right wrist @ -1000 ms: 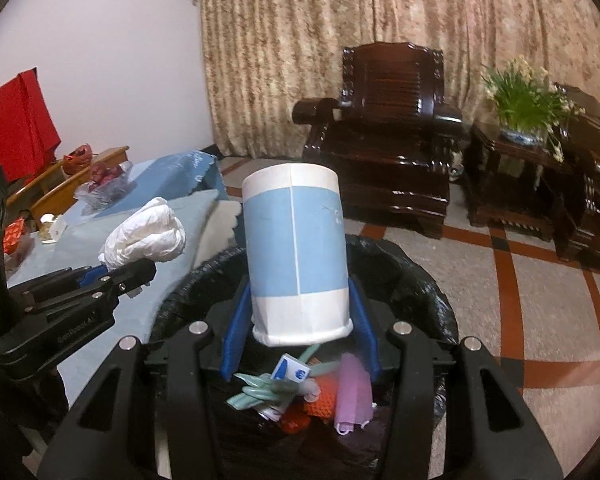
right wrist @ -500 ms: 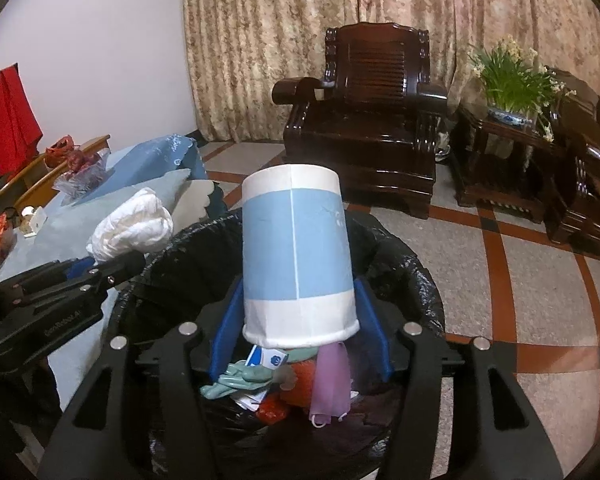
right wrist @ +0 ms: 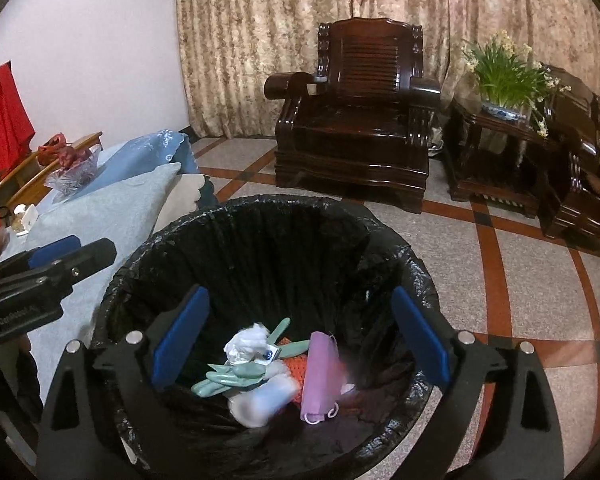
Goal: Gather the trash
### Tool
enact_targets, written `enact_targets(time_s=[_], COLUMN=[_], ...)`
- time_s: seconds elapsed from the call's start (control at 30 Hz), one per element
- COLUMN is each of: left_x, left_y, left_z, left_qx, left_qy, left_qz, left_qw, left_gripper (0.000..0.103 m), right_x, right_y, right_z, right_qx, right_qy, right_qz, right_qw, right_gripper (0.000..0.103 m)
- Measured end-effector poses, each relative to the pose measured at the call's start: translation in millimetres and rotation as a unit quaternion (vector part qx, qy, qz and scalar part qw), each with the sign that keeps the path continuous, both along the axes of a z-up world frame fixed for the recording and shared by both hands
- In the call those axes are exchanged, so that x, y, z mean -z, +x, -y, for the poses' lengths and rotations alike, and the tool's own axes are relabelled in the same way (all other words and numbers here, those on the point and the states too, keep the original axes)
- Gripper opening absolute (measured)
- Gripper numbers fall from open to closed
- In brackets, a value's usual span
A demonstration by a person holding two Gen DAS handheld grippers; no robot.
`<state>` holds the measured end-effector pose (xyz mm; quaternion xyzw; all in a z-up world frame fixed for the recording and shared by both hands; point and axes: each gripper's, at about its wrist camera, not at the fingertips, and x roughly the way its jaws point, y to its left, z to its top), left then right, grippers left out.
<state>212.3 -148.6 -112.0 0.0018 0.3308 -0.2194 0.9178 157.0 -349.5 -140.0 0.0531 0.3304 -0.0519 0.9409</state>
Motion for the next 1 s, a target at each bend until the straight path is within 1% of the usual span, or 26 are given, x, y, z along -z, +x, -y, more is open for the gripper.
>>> enact_targets(time_s=[0.1, 0.2, 0.37, 0.63, 0.8, 1.0], left_x=[-3.8, -9.7, -20.5, -41.9, -53.4, -71.8], left_y=[-3.1, -8.4, -19.0, -43.2, -57.2, -75.8], left_z=[-10.4, -21.3, -42.2, -70.9, -82.3, -97.3], left_qx=[-0.006, -0.013, -0.024, -0.050, -0.065, -0.074], left_qy=[-0.005, -0.002, 0.003, 0.005, 0.018, 0.018], left_qz=[-0.002, 0.003, 0.009, 0.026, 0.028, 0.040], left_qw=[1.0000, 0.9999, 0.9997, 0.9984, 0.9973, 0.9963], left_gripper=[0.086, 0.090, 0.094, 0.097, 0.097, 0.097], right_x=[-4.2, -10.9, -24.0, -45.1, -60.2, -80.5], right_y=[-1.9, -4.0, -9.8, -25.4, -35.4, -47.9], right_z=[-3.7, -10.5, -23.1, -53.8, -68.7, -82.5], right_qx=[-0.005, -0.014, -0.030, -0.063, -0.080, -0.095], right_qy=[0.007, 0.019, 0.034, 0.043, 0.042, 0.050], right_qz=[0.001, 0.000, 0.002, 0.006, 0.011, 0.019], right_qw=[1.000, 1.000, 0.999, 0.997, 0.996, 0.994], right_gripper=[0.094, 0.096, 0.097, 0.097, 0.098, 0.098])
